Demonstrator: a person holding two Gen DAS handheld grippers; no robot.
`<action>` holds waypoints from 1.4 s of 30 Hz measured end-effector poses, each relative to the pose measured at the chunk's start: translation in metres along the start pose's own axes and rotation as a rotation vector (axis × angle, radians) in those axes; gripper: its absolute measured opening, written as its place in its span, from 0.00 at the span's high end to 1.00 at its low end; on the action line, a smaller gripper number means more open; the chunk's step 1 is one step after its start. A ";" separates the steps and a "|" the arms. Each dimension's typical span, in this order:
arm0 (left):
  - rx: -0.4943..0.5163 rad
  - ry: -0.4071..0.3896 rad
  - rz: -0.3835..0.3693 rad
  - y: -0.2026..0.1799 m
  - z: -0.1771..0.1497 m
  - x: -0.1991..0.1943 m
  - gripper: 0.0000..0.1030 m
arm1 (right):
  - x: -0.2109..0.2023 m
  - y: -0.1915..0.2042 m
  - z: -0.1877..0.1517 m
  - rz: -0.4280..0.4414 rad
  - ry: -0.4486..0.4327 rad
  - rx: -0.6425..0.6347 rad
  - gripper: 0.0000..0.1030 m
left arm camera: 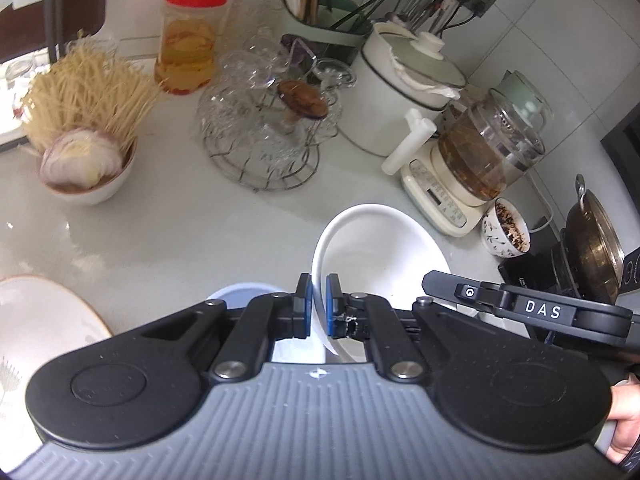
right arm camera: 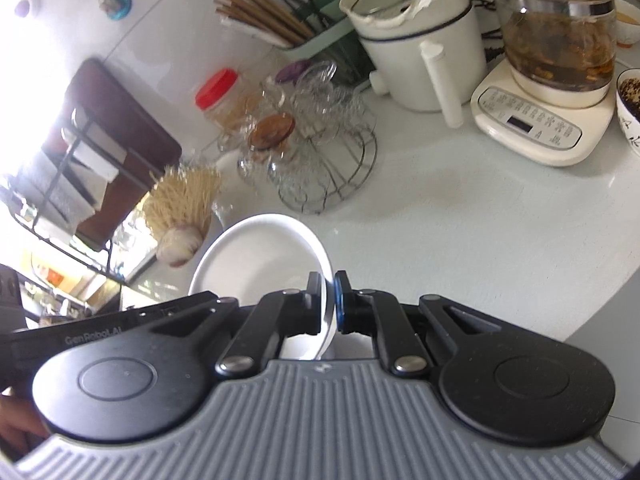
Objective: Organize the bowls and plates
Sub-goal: 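Lift the white bowl and carry it over the nested blue bowls, then lower the white bowl into the blue bowls and open the left gripper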
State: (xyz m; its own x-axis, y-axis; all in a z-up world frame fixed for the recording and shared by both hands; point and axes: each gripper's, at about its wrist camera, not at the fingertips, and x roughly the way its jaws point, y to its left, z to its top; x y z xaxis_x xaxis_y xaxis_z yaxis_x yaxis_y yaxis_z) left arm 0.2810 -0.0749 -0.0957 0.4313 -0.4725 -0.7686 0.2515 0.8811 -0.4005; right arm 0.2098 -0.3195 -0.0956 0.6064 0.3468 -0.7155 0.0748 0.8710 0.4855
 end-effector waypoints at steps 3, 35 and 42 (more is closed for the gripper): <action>-0.012 0.009 0.012 0.006 -0.007 -0.001 0.93 | 0.003 0.006 -0.004 -0.006 0.016 -0.023 0.91; -0.099 0.066 0.159 0.059 -0.043 0.012 0.92 | 0.065 0.034 -0.022 0.009 0.190 -0.131 0.88; -0.110 0.082 0.176 0.063 -0.042 0.017 0.92 | 0.072 0.030 -0.019 0.016 0.216 -0.099 0.88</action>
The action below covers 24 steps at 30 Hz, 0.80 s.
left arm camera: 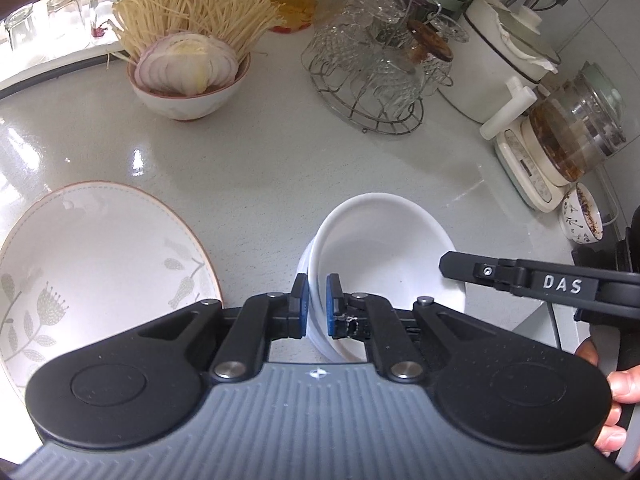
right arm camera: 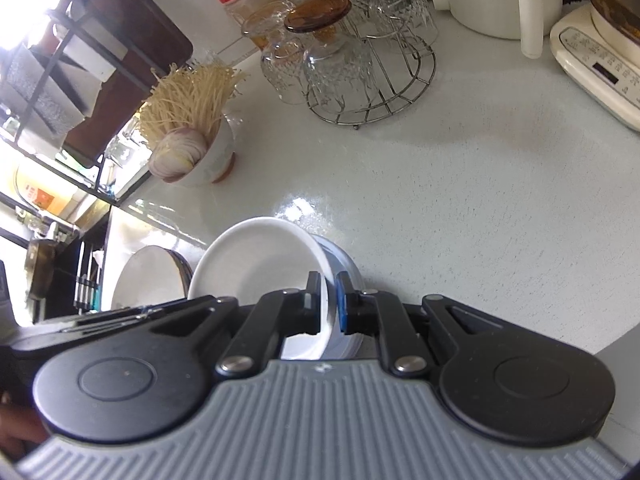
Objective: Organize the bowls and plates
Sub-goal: 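Lower the white bowl into the blue bowls and open the left gripper, then position the open left gripper on the rim of the bowl stack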
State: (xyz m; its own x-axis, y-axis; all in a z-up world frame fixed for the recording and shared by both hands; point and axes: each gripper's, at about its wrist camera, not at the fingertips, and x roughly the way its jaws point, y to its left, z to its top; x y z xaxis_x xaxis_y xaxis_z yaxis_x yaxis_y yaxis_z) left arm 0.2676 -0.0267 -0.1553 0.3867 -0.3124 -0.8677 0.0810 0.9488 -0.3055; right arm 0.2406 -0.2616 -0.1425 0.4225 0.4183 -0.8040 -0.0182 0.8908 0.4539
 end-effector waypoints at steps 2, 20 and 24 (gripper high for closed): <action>-0.011 0.008 0.005 0.002 0.000 0.001 0.91 | 0.000 -0.002 0.002 0.008 0.001 0.012 0.88; -0.049 0.003 0.003 0.010 -0.001 0.000 0.57 | 0.027 -0.021 0.004 0.005 0.058 0.068 0.44; -0.049 0.003 0.005 0.009 -0.001 0.000 0.57 | 0.035 -0.024 0.000 0.018 0.087 0.078 0.45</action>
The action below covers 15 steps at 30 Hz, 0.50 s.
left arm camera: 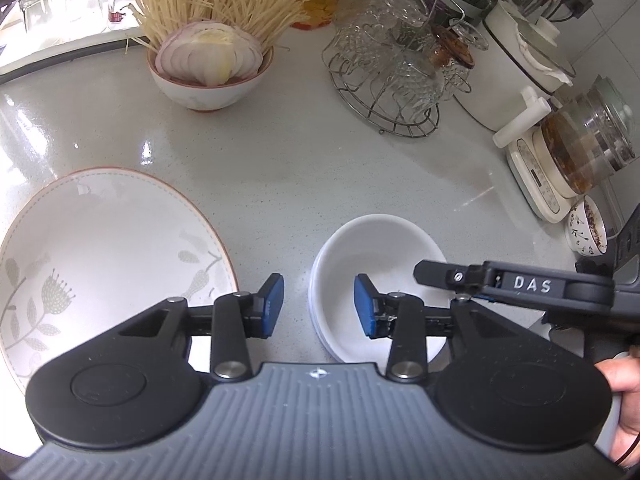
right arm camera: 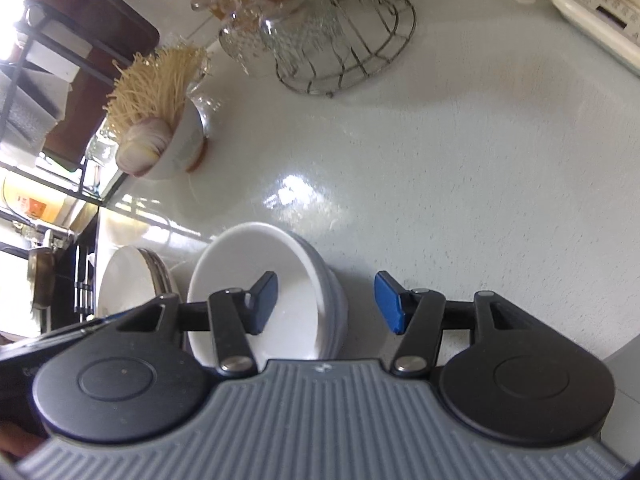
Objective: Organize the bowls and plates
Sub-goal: 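Position the open left gripper on the rim of the bowl stack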
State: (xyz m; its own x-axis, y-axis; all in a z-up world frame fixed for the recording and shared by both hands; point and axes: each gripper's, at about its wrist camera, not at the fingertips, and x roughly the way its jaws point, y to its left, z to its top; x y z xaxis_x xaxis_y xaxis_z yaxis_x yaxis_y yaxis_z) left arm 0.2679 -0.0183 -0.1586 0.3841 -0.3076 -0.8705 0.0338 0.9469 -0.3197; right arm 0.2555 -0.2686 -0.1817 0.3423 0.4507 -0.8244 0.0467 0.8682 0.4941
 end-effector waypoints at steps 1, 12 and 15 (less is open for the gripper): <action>-0.001 0.000 0.000 0.000 0.000 0.000 0.57 | 0.002 -0.002 0.000 0.011 0.010 0.010 0.45; -0.012 0.008 -0.006 0.000 0.001 0.004 0.57 | 0.007 -0.008 -0.003 0.030 0.034 0.009 0.84; -0.013 0.011 -0.007 -0.002 0.001 0.006 0.57 | 0.005 -0.009 -0.003 0.031 0.027 -0.002 0.86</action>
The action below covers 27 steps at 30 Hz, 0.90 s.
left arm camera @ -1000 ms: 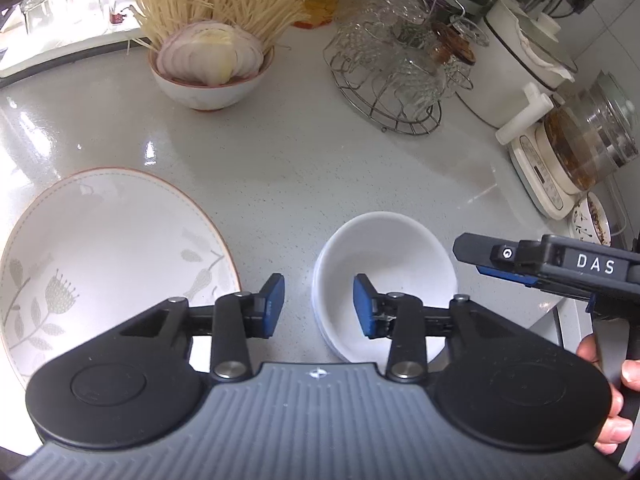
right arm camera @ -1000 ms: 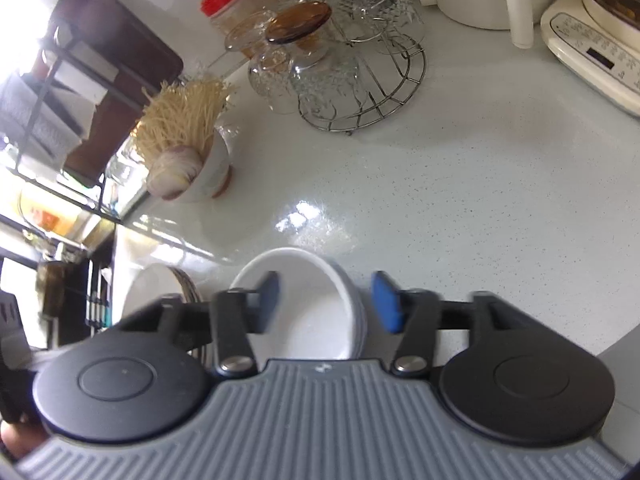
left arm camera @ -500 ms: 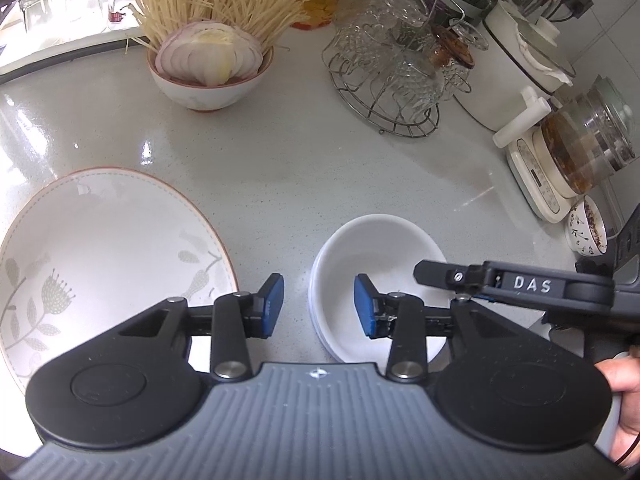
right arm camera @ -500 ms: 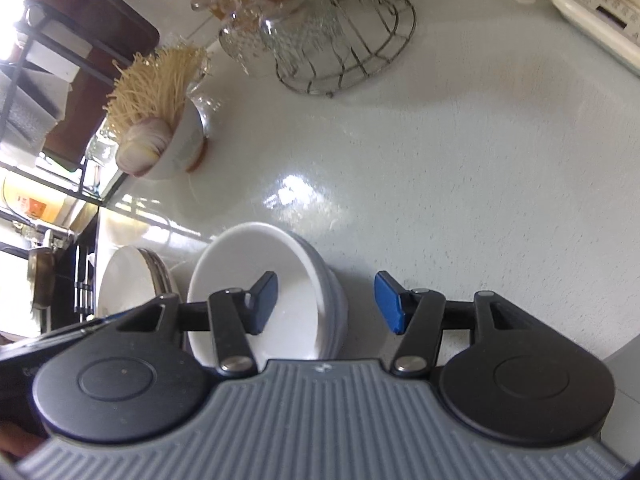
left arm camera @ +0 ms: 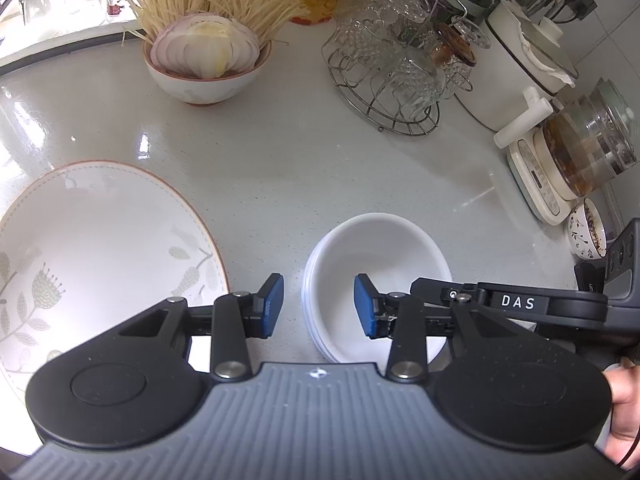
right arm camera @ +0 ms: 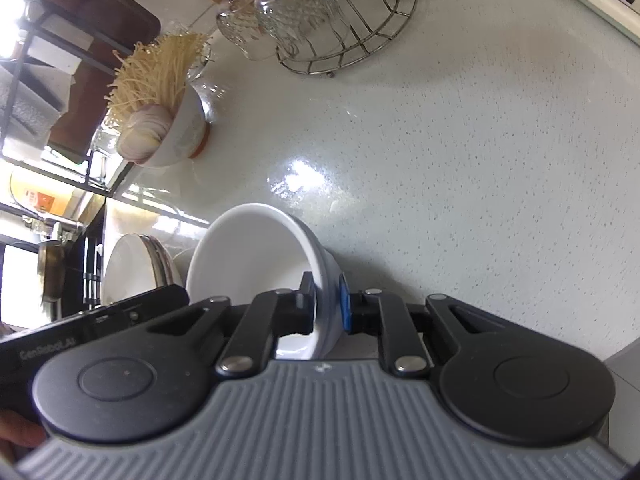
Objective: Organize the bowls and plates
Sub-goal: 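Position the open left gripper on the rim of the bowl stack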
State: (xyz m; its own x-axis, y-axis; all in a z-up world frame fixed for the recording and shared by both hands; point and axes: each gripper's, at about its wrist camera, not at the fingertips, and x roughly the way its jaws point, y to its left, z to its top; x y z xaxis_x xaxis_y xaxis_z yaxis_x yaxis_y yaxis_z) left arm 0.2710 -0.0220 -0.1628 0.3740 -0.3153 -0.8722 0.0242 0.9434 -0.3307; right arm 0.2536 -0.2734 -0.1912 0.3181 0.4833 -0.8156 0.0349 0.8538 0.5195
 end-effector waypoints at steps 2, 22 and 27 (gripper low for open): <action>0.002 0.002 -0.004 -0.002 0.001 0.002 0.57 | -0.002 -0.001 0.000 -0.005 -0.006 -0.005 0.86; 0.045 0.072 -0.069 -0.034 0.003 0.035 0.51 | -0.020 -0.031 0.001 -0.039 -0.049 0.036 0.87; 0.030 0.085 -0.077 -0.037 0.003 0.044 0.52 | -0.022 -0.034 0.001 -0.037 -0.050 0.034 0.87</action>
State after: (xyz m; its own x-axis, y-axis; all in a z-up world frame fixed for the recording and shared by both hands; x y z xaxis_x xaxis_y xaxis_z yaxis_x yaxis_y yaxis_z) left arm 0.2891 -0.0709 -0.1882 0.2897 -0.3938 -0.8724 0.0779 0.9181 -0.3885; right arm 0.2466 -0.3134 -0.1907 0.3625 0.4405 -0.8213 0.0790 0.8635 0.4981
